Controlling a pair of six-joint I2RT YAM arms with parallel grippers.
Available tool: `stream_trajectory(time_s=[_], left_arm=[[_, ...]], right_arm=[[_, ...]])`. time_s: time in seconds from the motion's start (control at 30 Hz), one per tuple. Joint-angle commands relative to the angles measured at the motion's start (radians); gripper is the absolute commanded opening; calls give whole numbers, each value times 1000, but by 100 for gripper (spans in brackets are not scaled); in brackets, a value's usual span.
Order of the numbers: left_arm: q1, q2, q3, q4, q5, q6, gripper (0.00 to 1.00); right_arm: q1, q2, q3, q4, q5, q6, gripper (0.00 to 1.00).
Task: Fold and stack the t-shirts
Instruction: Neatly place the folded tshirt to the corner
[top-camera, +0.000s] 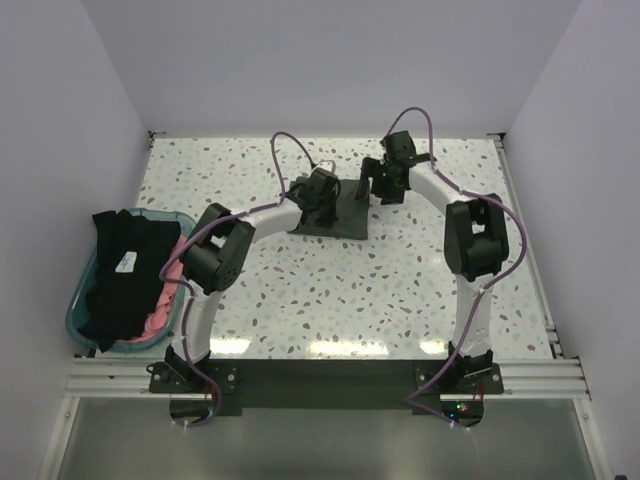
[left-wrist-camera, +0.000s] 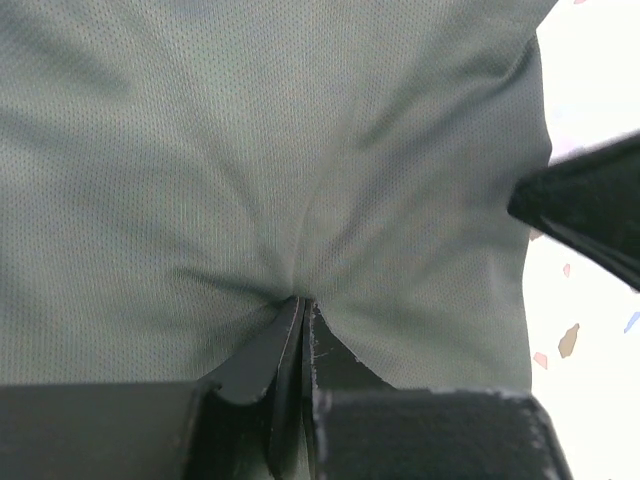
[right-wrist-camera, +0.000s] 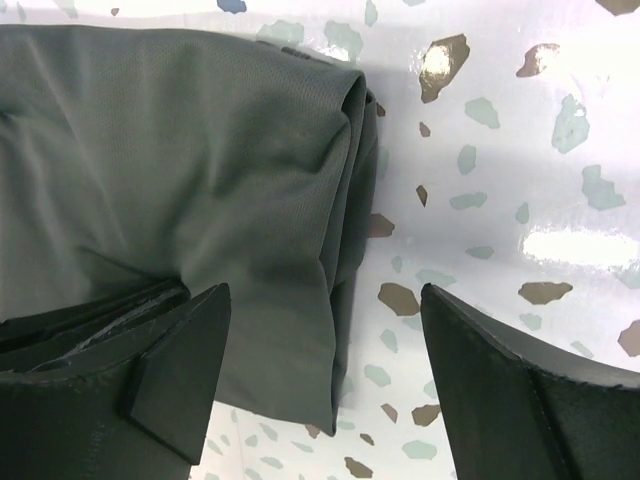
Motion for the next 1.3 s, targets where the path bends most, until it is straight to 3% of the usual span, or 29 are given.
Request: stream_trajectory(time_s=[0.0, 0.13, 0.53, 0.63, 0.73, 0.77, 0.8, 1.0, 1.27], left_arm=[[-8, -60, 12, -46, -16, 19, 7], [-6, -62, 26, -46, 15, 19, 7], [-3, -145, 50, -73, 1, 32, 8], [-2, -181, 67, -96, -22, 24, 9], [6, -241, 63, -107, -39, 13, 9], [11, -257, 58, -106, -39, 10, 10], [18, -272, 52, -109, -36, 7, 10], [54, -410, -3, -124, -28, 1, 11], [84, -573, -127, -138, -14, 19, 11]], right_arm=[[2, 36, 63, -19, 20, -27, 80], [11, 105, 114, -23, 27, -47, 78], [91, 191, 192, -62, 118, -83, 49], [105, 208, 205, -103, 167, -85, 38], [108, 219, 202, -126, 192, -77, 19], [108, 219, 205, -137, 192, -74, 4], [106, 222, 206, -138, 208, -67, 0], [65, 224, 251, -134, 251, 20, 0], [-153, 171, 203, -40, 365, 245, 0]])
